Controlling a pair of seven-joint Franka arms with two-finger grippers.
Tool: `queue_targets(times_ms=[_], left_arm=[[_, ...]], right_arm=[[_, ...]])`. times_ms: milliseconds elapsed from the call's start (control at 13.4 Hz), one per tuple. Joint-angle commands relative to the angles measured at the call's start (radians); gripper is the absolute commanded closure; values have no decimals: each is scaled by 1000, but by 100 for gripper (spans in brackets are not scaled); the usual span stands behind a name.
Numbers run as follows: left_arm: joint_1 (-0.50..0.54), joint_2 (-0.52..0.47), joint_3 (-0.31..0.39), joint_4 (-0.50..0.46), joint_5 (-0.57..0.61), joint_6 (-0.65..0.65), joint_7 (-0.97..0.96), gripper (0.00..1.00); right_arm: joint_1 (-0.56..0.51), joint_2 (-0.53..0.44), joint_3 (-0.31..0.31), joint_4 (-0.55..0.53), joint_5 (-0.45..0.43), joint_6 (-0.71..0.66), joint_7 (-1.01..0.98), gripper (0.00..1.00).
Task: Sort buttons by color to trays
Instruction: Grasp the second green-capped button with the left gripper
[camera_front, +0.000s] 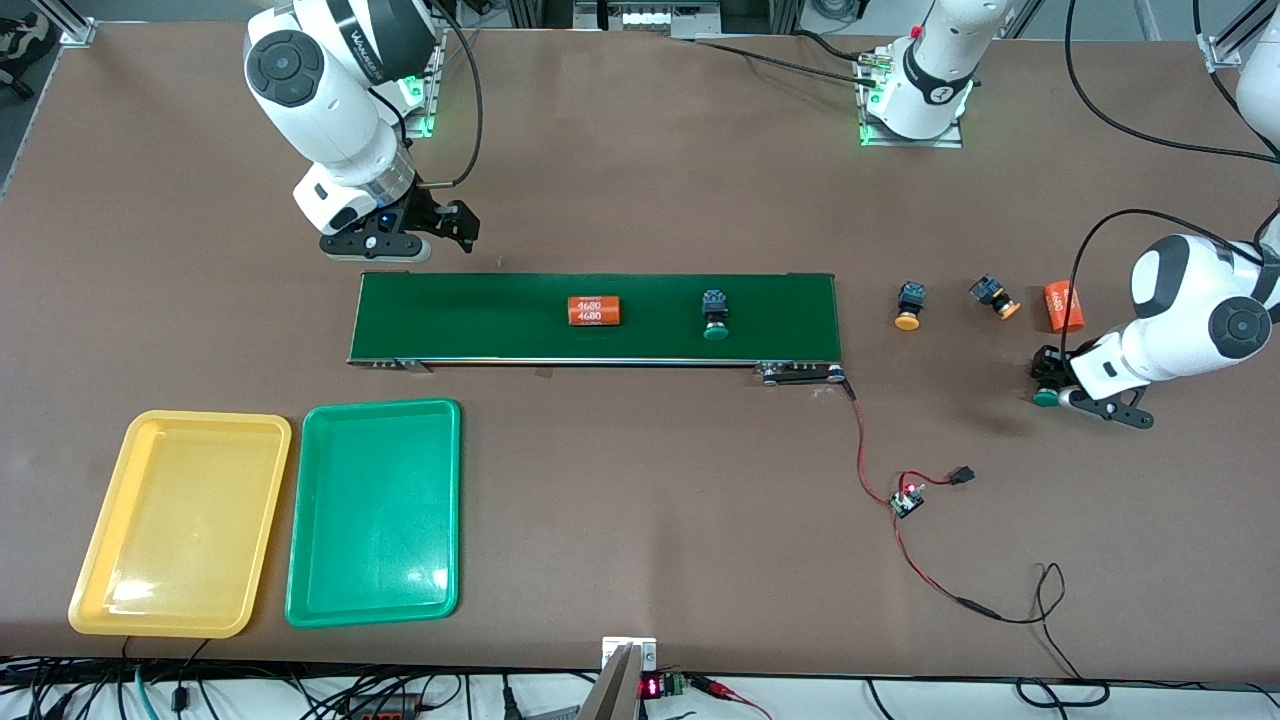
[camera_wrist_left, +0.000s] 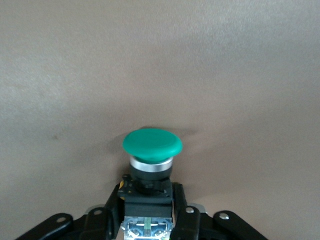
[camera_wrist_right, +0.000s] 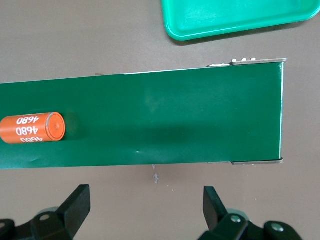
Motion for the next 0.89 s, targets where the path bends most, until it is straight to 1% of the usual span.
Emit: queue_targets(times_ms=[0, 74, 223, 297, 372, 446, 520, 595, 669, 744, 818], left_arm=[[9, -8, -36, 7, 16, -46, -7, 76], [9, -15, -62, 22, 16, -69, -7, 76], [-2, -13, -146, 100, 7, -203, -10, 74], [-32, -12, -181, 150, -1, -278, -10, 74], [-70, -12, -195, 192, -28, -328, -19, 73], [-119, -13, -201, 230, -83, -360, -63, 73], [-167, -16, -206, 257, -113, -415, -118, 73], [-213, -18, -224, 281, -116, -476, -190, 73], [-239, -15, -259, 283, -122, -521, -270, 72], [-262, -13, -290, 280, -128, -529, -366, 72], [-317, -15, -306, 277, -130, -538, -475, 72]], right_arm=[[6, 12, 0, 17, 7, 3, 18, 0], [6, 12, 0, 17, 7, 3, 17, 0], [6, 21, 0, 17, -5, 9, -3, 0], [6, 24, 0, 17, -6, 21, -23, 0], [5, 31, 0, 17, -6, 36, -61, 0], [3, 35, -1, 18, -6, 38, -95, 0], [3, 37, -1, 23, -4, 35, -107, 0], [3, 37, -1, 23, -4, 32, -109, 0], [3, 37, -1, 23, -4, 32, -105, 0], [3, 37, -1, 23, -4, 32, -102, 0], [3, 37, -1, 24, -4, 32, -98, 0]])
